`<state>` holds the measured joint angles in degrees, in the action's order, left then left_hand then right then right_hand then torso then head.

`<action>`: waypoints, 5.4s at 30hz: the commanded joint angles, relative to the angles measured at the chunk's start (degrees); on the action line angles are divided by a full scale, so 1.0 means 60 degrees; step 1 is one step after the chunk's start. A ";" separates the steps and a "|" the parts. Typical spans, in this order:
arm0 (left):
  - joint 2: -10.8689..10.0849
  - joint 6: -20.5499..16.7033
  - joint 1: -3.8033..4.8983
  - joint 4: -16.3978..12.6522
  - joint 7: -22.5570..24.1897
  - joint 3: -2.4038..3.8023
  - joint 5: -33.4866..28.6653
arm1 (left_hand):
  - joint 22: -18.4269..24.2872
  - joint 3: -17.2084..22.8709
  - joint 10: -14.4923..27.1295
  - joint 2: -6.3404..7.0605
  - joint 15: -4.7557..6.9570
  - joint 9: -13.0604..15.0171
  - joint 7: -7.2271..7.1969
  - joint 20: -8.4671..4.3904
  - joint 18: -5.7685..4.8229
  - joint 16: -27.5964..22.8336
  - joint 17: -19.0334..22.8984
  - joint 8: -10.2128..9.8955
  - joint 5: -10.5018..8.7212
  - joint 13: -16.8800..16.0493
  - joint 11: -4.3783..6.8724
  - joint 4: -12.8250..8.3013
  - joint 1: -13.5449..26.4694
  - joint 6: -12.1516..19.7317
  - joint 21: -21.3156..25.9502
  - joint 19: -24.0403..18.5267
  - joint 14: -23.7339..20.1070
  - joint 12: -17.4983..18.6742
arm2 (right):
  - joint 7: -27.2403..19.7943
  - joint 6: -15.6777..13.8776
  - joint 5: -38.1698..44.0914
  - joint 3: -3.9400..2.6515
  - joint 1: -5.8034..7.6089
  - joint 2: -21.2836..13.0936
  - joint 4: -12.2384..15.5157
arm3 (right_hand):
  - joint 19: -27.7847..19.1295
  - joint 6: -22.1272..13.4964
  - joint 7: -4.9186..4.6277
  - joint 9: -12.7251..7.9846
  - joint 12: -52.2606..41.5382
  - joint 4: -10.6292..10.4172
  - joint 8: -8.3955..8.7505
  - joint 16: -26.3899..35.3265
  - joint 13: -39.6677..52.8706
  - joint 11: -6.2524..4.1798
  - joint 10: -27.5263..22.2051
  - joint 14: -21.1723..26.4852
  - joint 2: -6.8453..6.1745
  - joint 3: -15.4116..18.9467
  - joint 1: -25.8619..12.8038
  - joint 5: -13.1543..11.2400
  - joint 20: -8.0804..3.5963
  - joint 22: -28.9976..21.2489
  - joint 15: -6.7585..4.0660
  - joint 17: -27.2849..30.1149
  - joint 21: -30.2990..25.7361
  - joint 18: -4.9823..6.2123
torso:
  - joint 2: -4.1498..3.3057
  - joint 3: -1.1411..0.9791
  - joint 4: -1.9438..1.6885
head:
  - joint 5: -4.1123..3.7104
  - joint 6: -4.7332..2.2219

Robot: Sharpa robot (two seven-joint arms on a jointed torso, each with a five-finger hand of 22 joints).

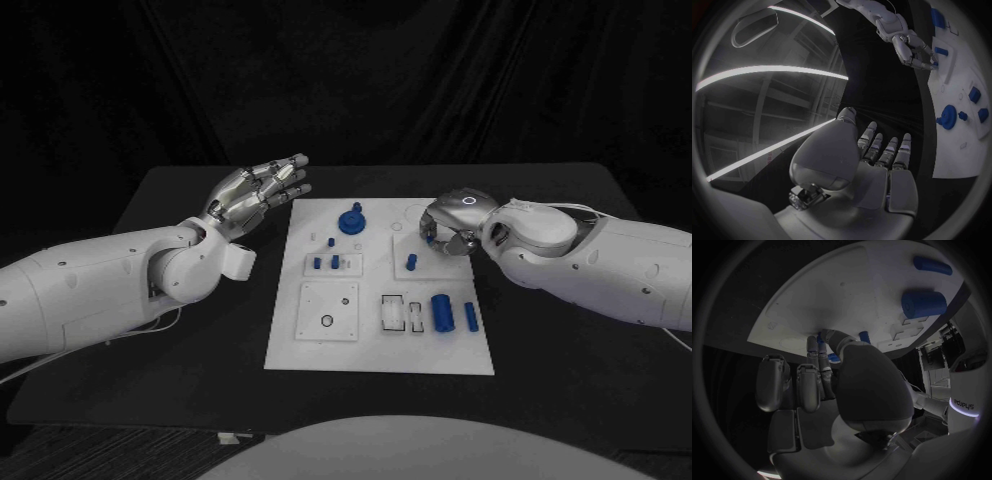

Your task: Assemble the parts on the task board

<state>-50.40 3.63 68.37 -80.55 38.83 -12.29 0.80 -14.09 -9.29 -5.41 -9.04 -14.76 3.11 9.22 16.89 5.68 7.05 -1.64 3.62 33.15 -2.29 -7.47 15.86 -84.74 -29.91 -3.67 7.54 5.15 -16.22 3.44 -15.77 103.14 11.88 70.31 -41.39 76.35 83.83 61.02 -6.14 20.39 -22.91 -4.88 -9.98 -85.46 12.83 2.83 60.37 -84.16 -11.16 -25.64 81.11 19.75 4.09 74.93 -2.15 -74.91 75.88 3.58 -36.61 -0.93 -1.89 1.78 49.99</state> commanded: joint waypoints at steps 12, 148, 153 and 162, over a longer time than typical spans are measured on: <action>0.0035 0.0165 -0.0046 0.0039 0.1084 0.0010 -0.0066 | -0.0054 0.0030 -0.0054 0.0001 -0.0077 0.0016 0.0068 -0.0004 -0.0118 0.0076 -0.0012 0.0075 0.0099 -0.0020 -0.0112 -0.0059 -0.0135 -0.0140 -0.0080 0.0108 0.0011 -0.0118 | -0.0191 -0.0110 0.0069 -0.0001 -0.0047 -0.0021 -0.0037 | 0.0042 0.0237 -0.0015 0.0031 0.0194 0.0235 -0.0044 0.0060 -0.0102 -0.0014 0.0375 -0.0579 0.0169 -0.0123 0.0085 -0.0034 0.0081 0.1823 0.0102 -0.0878 0.0011 -0.0077 | 0.0000 0.0000 -0.0001 | 0.0006 0.0001; 0.0194 0.0131 -0.0238 0.0287 0.0661 0.0010 -0.0066 | 0.0105 0.0157 -0.0230 -0.0074 -0.0191 0.0034 0.0220 -0.0015 -0.0240 0.0378 -0.0049 0.0185 0.0187 -0.0040 -0.0275 0.0014 -0.0240 -0.0477 -0.0050 0.0097 0.0157 -0.0333 | 0.0235 0.0352 0.0944 -0.0002 -0.0375 0.1298 0.2530 | -0.0004 0.0371 -0.0051 -0.0032 0.0452 0.0475 0.0115 0.0060 -0.0190 -0.0011 0.0706 -0.0576 0.0256 -0.0107 0.0147 -0.0402 0.0099 0.1798 0.0123 -0.0875 -0.0065 -0.0054 | -0.0010 0.0019 -0.0008 | 0.0909 0.0001; 0.0206 0.0146 -0.0241 0.0305 0.0659 0.0010 -0.0066 | 0.0103 0.0163 -0.0237 -0.0079 -0.0192 0.0037 0.0222 -0.0016 -0.0239 0.0379 -0.0049 0.0192 0.0191 -0.0042 -0.0280 0.0016 -0.0243 -0.0500 -0.0050 0.0098 0.0154 -0.0345 | 0.0230 0.0345 0.0944 -0.0002 -0.0452 0.1329 0.2494 | -0.0009 0.0384 -0.0052 -0.0034 0.0450 0.0492 0.0119 0.0067 -0.0186 -0.0014 0.0725 -0.0572 0.0272 -0.0111 0.0160 -0.0385 0.0099 0.1795 0.0123 -0.0863 -0.0074 -0.0052 | -0.0008 0.0019 -0.0007 | 0.0924 0.0001; 0.0223 0.0164 -0.0248 0.0341 0.0634 0.0010 -0.0066 | 0.0110 0.0170 -0.0241 -0.0083 -0.0194 0.0042 0.0224 -0.0016 -0.0238 0.0379 -0.0048 0.0202 0.0195 -0.0043 -0.0284 0.0016 -0.0249 -0.0540 -0.0047 0.0093 0.0150 -0.0351 | 0.0233 0.0369 0.0944 -0.0002 -0.0554 0.1317 0.2467 | -0.0011 0.0394 -0.0052 -0.0037 0.0447 0.0512 0.0124 0.0066 -0.0180 -0.0017 0.0746 -0.0571 0.0275 -0.0109 0.0172 -0.0367 0.0099 0.1794 0.0122 -0.0865 -0.0075 -0.0051 | -0.0010 0.0019 -0.0008 | 0.0929 0.0001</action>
<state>-49.18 3.85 66.98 -78.49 38.86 -12.29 0.77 -13.52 -8.66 -6.87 -9.34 -15.77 3.31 9.83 16.68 4.81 9.09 -1.95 4.45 33.95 -2.47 -8.92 15.87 -85.77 -32.77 -4.33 8.54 6.17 -18.15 5.00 -14.03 108.25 11.90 67.18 -33.45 91.14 83.83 63.01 -6.38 20.11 -20.58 -2.13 -9.47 -85.20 11.68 2.64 64.48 -83.95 -9.95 -26.16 81.94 17.26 4.50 74.90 -1.94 -74.91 75.63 3.58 -36.67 -0.82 -1.94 7.31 49.99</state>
